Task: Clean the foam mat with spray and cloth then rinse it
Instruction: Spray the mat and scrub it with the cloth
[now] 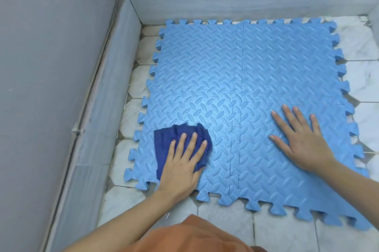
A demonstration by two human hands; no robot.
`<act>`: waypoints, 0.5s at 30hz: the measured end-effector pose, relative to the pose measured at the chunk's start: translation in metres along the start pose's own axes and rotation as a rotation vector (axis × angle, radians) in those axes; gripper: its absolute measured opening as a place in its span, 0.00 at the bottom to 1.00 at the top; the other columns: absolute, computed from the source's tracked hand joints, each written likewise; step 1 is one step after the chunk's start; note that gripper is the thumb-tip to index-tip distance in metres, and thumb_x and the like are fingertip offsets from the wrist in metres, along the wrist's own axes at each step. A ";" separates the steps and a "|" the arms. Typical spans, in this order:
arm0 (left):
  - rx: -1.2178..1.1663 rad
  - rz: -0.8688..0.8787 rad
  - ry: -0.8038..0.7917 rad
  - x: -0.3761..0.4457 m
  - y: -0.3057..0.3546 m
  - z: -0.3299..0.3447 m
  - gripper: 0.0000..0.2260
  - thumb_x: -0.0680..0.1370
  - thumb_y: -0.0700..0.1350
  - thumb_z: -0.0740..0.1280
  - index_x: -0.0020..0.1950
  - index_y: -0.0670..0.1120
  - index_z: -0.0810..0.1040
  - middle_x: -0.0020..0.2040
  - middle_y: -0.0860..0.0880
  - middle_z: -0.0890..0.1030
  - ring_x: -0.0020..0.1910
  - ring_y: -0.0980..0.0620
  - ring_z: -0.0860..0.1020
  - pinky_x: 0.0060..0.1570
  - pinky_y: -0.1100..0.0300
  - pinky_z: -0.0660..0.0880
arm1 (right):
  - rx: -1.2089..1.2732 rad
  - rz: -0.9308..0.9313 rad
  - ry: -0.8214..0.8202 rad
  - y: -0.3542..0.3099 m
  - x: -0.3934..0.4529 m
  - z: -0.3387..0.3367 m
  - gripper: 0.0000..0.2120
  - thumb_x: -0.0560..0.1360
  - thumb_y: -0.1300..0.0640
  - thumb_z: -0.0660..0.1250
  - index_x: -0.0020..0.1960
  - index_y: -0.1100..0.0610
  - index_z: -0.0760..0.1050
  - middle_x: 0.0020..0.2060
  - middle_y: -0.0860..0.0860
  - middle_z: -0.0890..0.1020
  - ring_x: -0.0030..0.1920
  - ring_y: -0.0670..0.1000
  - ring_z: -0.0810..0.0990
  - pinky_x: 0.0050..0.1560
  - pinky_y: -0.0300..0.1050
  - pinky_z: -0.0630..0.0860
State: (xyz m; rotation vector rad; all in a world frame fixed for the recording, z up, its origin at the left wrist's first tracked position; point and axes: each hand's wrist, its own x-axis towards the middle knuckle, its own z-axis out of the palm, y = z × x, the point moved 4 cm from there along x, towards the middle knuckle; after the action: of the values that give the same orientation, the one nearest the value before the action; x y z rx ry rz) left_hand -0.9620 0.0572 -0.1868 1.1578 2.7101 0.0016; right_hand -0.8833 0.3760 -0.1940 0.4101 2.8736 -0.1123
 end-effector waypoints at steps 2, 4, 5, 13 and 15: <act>0.020 0.202 -0.019 0.028 0.041 0.001 0.29 0.76 0.55 0.57 0.78 0.53 0.57 0.78 0.47 0.57 0.77 0.42 0.54 0.73 0.42 0.50 | -0.021 -0.008 -0.028 0.009 0.007 -0.005 0.35 0.76 0.32 0.41 0.79 0.46 0.50 0.79 0.51 0.56 0.78 0.56 0.55 0.73 0.64 0.52; 0.066 0.326 -0.057 0.043 0.059 0.001 0.32 0.73 0.51 0.56 0.78 0.52 0.55 0.79 0.48 0.56 0.77 0.44 0.52 0.74 0.44 0.47 | -0.020 -0.011 -0.070 0.020 0.013 -0.010 0.36 0.75 0.30 0.38 0.79 0.43 0.46 0.79 0.50 0.54 0.78 0.55 0.53 0.74 0.63 0.53; 0.065 0.327 -0.075 0.042 0.058 0.001 0.33 0.72 0.50 0.55 0.78 0.51 0.55 0.79 0.49 0.55 0.78 0.45 0.51 0.74 0.45 0.47 | -0.020 -0.015 -0.085 0.023 0.015 -0.012 0.36 0.74 0.28 0.37 0.79 0.42 0.45 0.79 0.49 0.53 0.78 0.55 0.53 0.74 0.62 0.53; -0.106 -0.236 -0.007 -0.043 -0.098 0.008 0.33 0.71 0.48 0.53 0.78 0.50 0.54 0.78 0.48 0.57 0.77 0.46 0.53 0.72 0.45 0.52 | -0.016 0.007 -0.126 0.021 0.017 -0.013 0.36 0.71 0.27 0.33 0.75 0.38 0.35 0.79 0.47 0.46 0.79 0.53 0.47 0.75 0.61 0.49; -0.186 -0.353 -0.029 -0.042 -0.114 0.009 0.30 0.75 0.52 0.49 0.78 0.52 0.53 0.79 0.49 0.52 0.77 0.45 0.48 0.73 0.43 0.50 | -0.027 0.010 -0.135 0.019 0.017 -0.014 0.35 0.70 0.27 0.32 0.74 0.38 0.32 0.79 0.46 0.43 0.79 0.53 0.45 0.76 0.60 0.48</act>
State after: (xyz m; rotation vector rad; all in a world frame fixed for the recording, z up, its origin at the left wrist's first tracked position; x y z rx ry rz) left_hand -1.0142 -0.0527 -0.1973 0.6158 2.7782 0.1800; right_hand -0.8967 0.4004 -0.1849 0.3953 2.7368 -0.0950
